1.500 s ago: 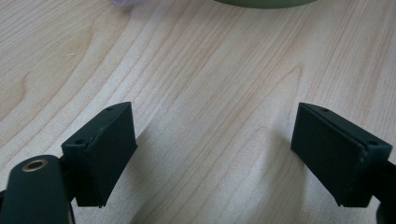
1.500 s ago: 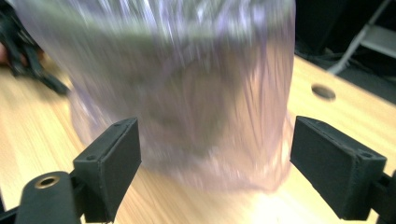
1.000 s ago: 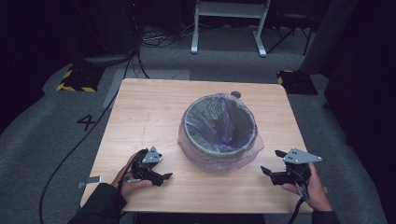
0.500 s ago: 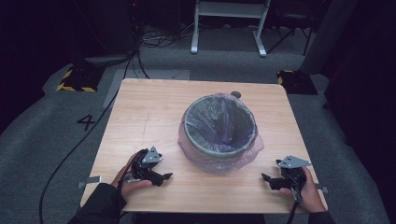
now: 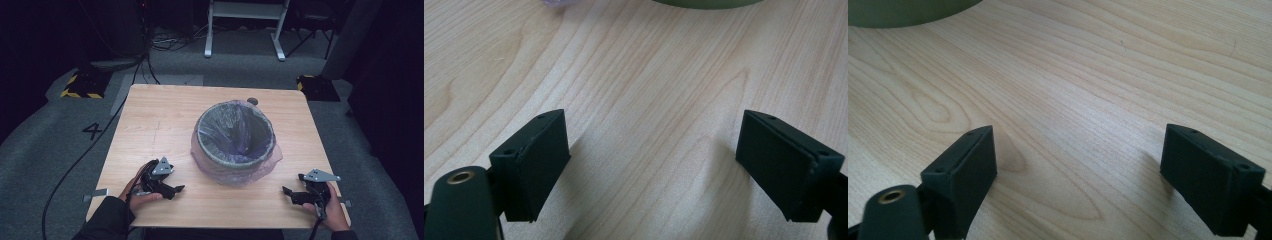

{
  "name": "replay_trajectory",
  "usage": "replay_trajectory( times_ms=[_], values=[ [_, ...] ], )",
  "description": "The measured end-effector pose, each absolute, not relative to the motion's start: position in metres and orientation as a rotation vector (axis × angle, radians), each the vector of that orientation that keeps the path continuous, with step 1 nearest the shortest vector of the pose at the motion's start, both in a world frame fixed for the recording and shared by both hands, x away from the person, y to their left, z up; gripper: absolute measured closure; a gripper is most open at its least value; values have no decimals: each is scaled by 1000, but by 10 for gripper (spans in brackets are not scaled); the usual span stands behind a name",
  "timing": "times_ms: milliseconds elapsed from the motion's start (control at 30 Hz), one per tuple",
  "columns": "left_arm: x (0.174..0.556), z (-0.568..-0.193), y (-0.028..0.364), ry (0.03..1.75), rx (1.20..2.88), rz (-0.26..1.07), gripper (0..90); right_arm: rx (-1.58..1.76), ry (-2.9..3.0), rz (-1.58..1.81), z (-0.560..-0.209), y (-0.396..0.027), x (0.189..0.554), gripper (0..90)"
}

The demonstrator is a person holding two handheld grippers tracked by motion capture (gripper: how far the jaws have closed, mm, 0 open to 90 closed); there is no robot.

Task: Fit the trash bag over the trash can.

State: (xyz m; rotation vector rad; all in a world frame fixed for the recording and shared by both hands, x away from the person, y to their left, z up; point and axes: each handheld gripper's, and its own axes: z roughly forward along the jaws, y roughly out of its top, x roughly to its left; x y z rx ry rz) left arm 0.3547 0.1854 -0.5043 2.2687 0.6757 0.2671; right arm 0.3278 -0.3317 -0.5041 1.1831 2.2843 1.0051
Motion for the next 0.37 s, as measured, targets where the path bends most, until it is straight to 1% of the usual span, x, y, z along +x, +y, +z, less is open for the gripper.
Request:
replay_trajectory(
  times_ms=[367],
  values=[
    [358,-504,184,660,2278,257,117,1188,2283,1001,-504,-332,328,140]
  ],
)
